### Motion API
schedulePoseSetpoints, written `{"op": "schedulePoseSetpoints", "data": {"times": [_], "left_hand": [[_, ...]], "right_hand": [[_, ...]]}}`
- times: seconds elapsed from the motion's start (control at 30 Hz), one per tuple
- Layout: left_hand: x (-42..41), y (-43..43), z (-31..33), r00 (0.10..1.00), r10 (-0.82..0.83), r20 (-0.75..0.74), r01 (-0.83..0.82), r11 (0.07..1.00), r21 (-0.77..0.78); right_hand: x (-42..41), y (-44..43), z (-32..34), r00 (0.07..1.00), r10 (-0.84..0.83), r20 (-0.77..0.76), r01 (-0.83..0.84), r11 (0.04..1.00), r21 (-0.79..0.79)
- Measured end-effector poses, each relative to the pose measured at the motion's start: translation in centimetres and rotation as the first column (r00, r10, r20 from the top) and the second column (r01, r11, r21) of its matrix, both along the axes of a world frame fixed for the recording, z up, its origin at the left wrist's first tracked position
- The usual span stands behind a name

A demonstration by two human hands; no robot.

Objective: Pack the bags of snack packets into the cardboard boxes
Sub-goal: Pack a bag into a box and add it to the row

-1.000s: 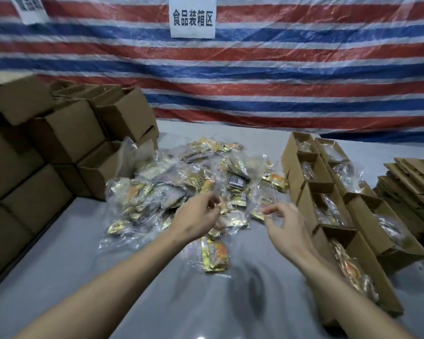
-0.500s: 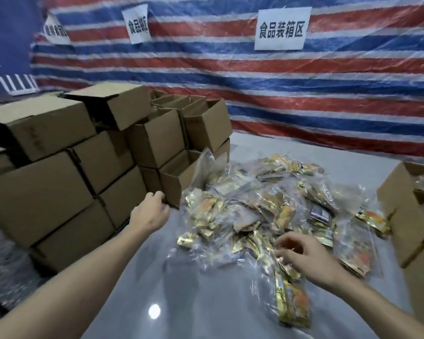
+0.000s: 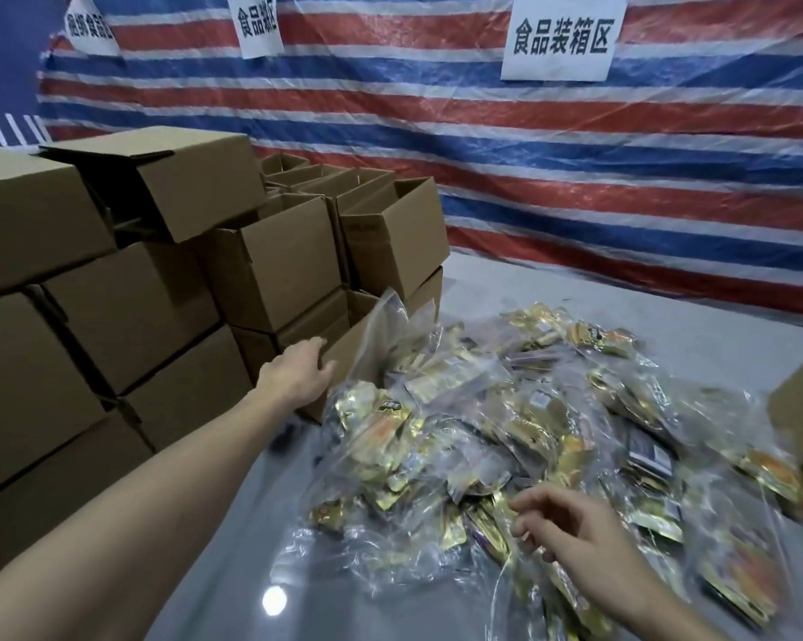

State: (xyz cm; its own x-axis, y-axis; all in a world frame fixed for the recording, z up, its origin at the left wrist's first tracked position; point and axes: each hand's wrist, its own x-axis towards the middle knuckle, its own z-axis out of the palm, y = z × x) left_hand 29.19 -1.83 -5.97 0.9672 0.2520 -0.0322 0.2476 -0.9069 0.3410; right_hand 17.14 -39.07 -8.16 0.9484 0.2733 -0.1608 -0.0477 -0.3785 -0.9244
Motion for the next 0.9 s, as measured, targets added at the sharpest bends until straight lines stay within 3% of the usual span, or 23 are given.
{"op": "schedulePoseSetpoints", "data": {"times": [0.33,0.5,0.73,0.9], "left_hand": [[-3.4,0.5,0.8,0.985,0.124,0.124,-0.114,0.990,-0.086],[-9.9,-0.1,4.7,0.966,0.139,0.218,-0.154,0.987,0.054],[-19.3,-3.7,14.3,0.959,0.093,0.269,-0.145,0.973,0.181],[-24.7,-8.2,18.9,0.940,-0.098,0.327,0.030,0.978,0.208]], "right_hand": [[-1.0,-3.2,0.8,0.995,-0.096,0.041,0.093,0.993,0.066],[-3.6,-4.5,2.0,0.989,-0.140,0.049,0.135,0.987,0.088],[-7.7,-5.3,3.9,0.985,-0.166,0.052,0.158,0.980,0.122],[-11.0,-6.0,6.2,0.978,-0.184,0.096,0.167,0.973,0.162]]}}
